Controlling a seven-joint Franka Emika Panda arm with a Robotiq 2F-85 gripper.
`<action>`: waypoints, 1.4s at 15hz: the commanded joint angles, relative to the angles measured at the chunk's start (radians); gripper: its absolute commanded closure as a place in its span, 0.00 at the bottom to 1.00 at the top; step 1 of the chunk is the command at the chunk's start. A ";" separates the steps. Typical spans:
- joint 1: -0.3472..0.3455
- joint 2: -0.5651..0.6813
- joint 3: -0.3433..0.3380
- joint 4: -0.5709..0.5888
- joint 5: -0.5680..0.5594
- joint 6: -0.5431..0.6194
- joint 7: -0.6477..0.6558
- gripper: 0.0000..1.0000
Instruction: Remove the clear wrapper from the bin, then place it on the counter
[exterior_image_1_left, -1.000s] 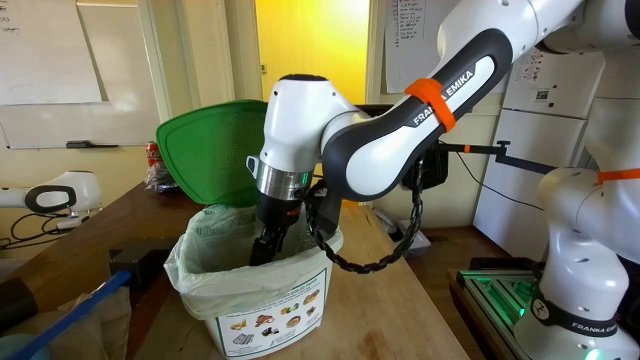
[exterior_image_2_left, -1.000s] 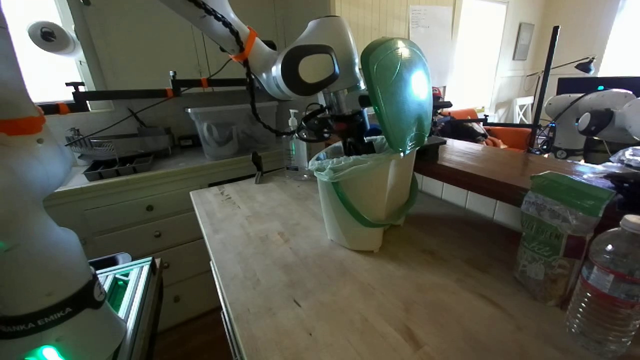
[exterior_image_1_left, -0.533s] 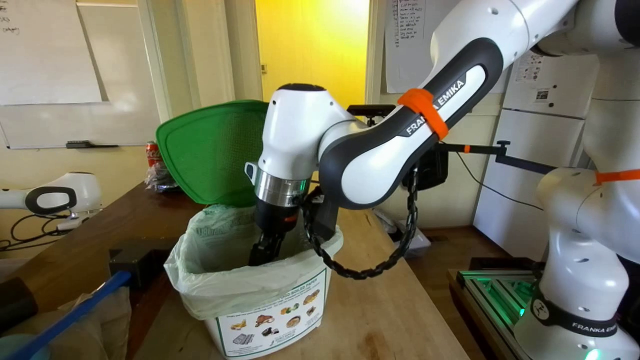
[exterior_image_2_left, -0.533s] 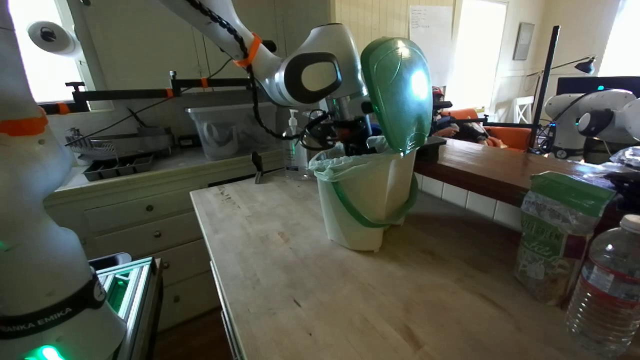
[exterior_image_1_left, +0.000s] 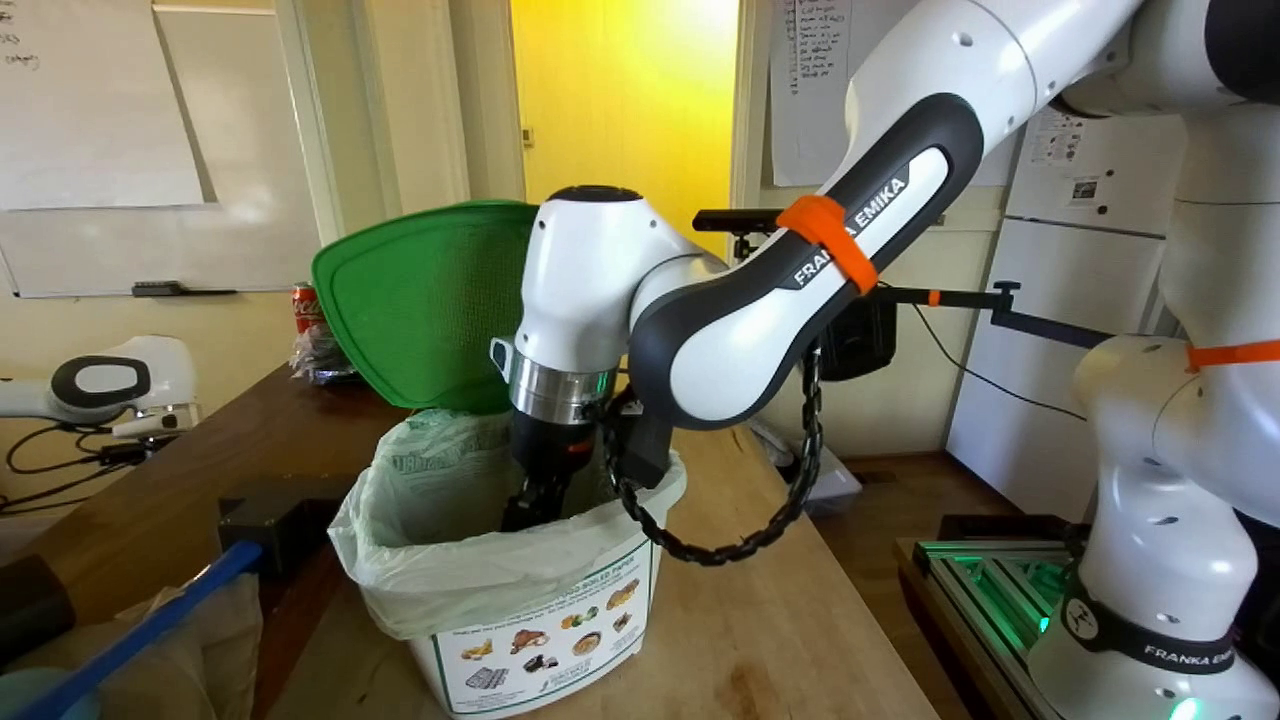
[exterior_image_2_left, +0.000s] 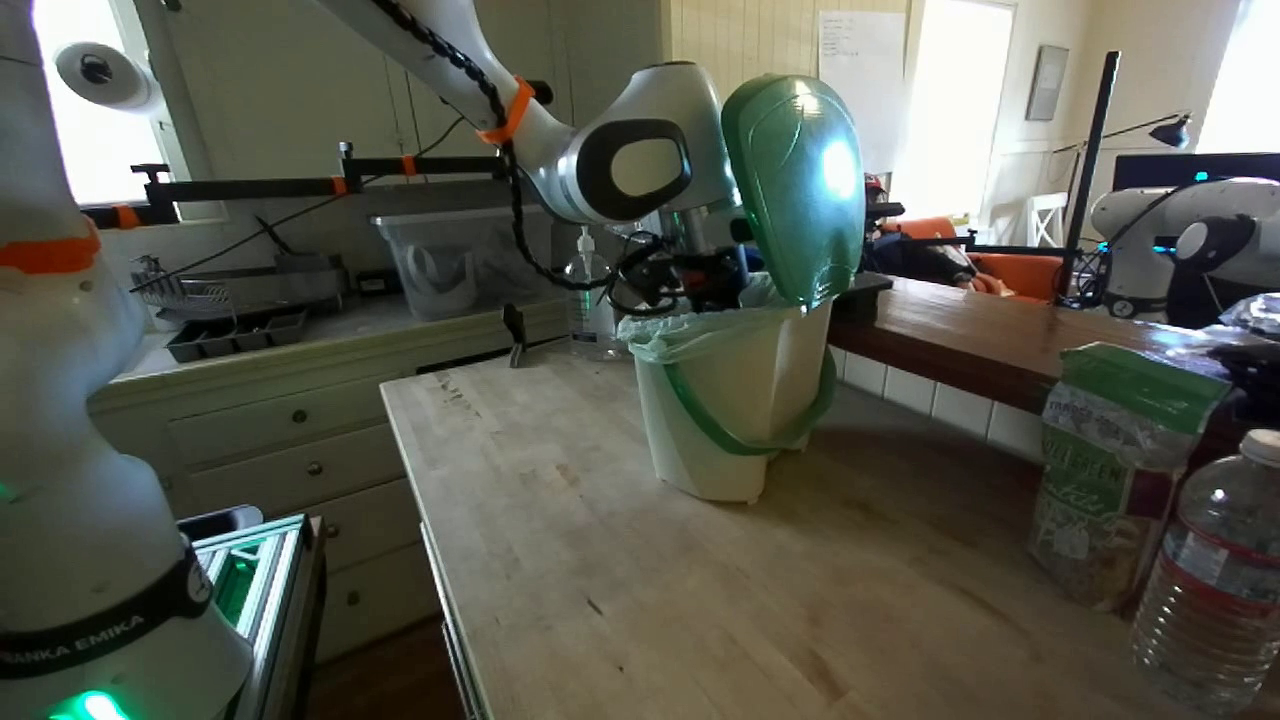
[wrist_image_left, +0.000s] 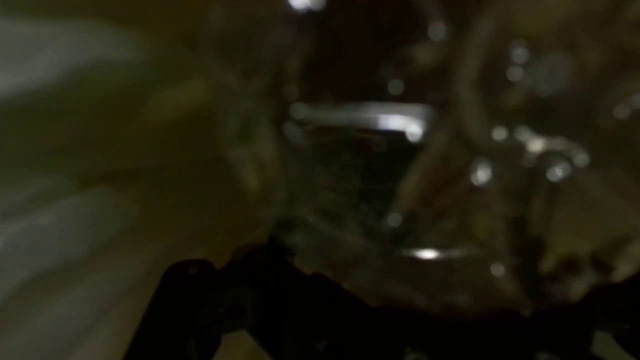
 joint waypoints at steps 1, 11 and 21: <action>0.012 0.028 -0.013 0.017 0.017 0.018 -0.017 0.00; 0.015 0.044 -0.014 0.024 0.019 0.016 -0.025 0.71; 0.020 0.001 -0.012 0.005 0.020 0.013 -0.028 1.00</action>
